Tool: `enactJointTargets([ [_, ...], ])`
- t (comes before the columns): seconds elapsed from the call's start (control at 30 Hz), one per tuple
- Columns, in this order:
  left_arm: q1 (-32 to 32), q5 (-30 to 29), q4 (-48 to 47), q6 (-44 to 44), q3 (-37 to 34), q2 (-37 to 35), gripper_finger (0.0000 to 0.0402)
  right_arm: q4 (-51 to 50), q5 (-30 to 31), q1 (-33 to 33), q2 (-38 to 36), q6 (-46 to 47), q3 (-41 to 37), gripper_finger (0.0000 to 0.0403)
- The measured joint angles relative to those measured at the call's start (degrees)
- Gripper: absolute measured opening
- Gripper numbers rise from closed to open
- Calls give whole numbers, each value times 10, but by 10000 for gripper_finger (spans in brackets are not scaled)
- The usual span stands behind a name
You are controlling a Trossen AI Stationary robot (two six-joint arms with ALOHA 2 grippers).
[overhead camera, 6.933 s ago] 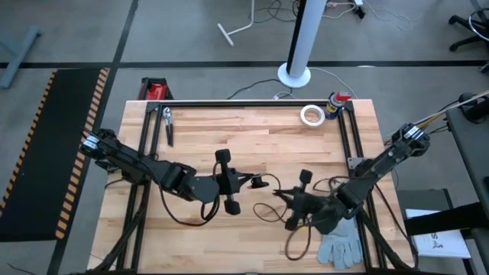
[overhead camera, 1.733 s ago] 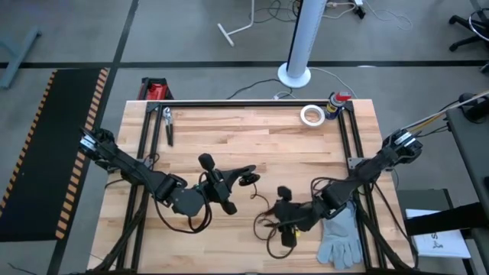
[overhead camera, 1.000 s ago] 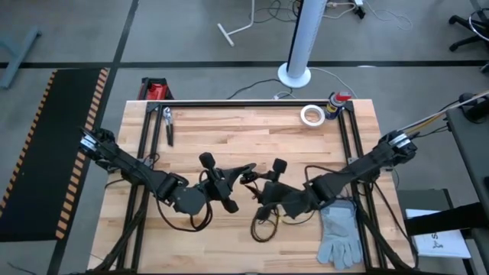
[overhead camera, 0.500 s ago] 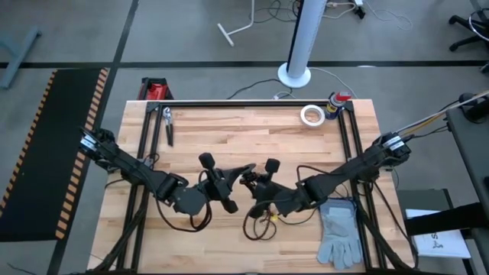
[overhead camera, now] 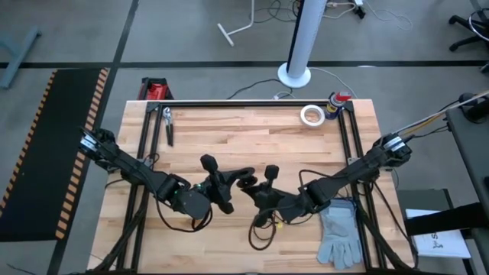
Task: Coil cords
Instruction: Uncoil the black wire from the spool
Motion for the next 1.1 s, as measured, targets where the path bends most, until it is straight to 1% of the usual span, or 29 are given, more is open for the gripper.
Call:
enactJointTargets([
  [0.23,-2,0,-3,28,-1,0,0,-18,12,12,-4,1,-3,1],
  [0.47,-9,0,-8,28,-1,0,0,-87,109,41,-10,34,-3,1],
  [0.6,-9,0,-6,12,-1,0,0,-167,145,43,-15,103,-3,1],
  [0.73,-9,0,18,-1,-1,0,0,-240,146,32,-15,178,-7,0],
  [0.93,-9,1,60,-1,-1,-1,0,-227,140,17,-15,199,-35,2],
  [1.0,-9,1,70,-2,-1,-1,0,-204,120,12,-15,201,-44,6],
  [1.1,-7,1,84,-3,-1,-1,0,-137,56,3,-14,193,-61,13],
])
